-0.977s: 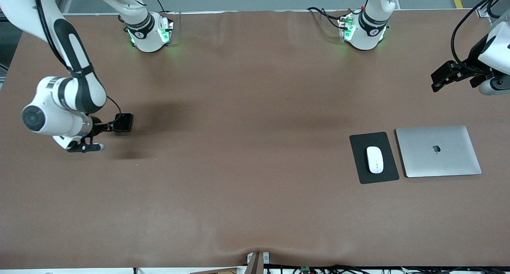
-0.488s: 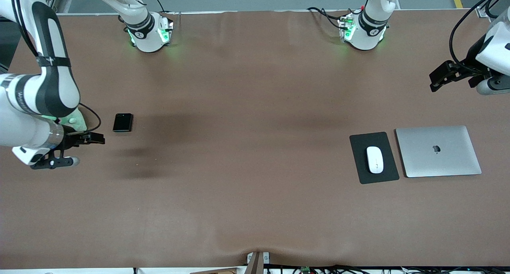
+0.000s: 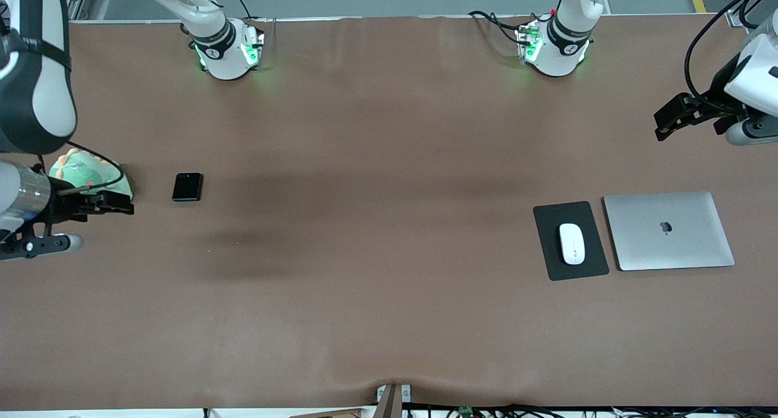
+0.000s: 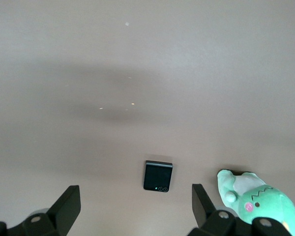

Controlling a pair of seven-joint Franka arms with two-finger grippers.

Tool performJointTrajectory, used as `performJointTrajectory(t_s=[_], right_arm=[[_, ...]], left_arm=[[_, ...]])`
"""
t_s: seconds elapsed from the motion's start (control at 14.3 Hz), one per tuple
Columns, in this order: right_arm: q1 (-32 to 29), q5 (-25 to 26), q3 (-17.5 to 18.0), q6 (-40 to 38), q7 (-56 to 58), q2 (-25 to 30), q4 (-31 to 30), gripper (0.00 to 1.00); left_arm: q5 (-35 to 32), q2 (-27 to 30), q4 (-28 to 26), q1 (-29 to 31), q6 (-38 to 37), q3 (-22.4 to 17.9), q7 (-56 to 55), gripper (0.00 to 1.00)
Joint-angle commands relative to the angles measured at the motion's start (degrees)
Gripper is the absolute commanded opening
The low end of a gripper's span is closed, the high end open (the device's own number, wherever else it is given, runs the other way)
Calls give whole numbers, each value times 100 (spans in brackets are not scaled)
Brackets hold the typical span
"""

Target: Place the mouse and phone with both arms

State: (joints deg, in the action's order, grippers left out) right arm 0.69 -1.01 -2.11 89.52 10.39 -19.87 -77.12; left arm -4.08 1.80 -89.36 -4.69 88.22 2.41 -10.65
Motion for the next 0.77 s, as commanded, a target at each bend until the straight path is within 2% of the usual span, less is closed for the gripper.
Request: performJointTrajectory(t_s=[0.0, 0.14, 0.35, 0.7], right_arm=[[45, -4, -26, -215, -73, 263, 232, 100], [27, -22, -35, -766, -73, 571, 215, 100], [19, -13, -44, -1076, -64, 1046, 145, 100], [80, -22, -9, -1025, -81, 1916, -548, 100]], left_arm=[[57, 31, -38, 21, 64, 40, -7, 100], [57, 31, -38, 21, 64, 40, -7, 100], [65, 39, -29, 21, 55, 40, -7, 100], [74, 31, -11, 38, 55, 75, 107, 100]])
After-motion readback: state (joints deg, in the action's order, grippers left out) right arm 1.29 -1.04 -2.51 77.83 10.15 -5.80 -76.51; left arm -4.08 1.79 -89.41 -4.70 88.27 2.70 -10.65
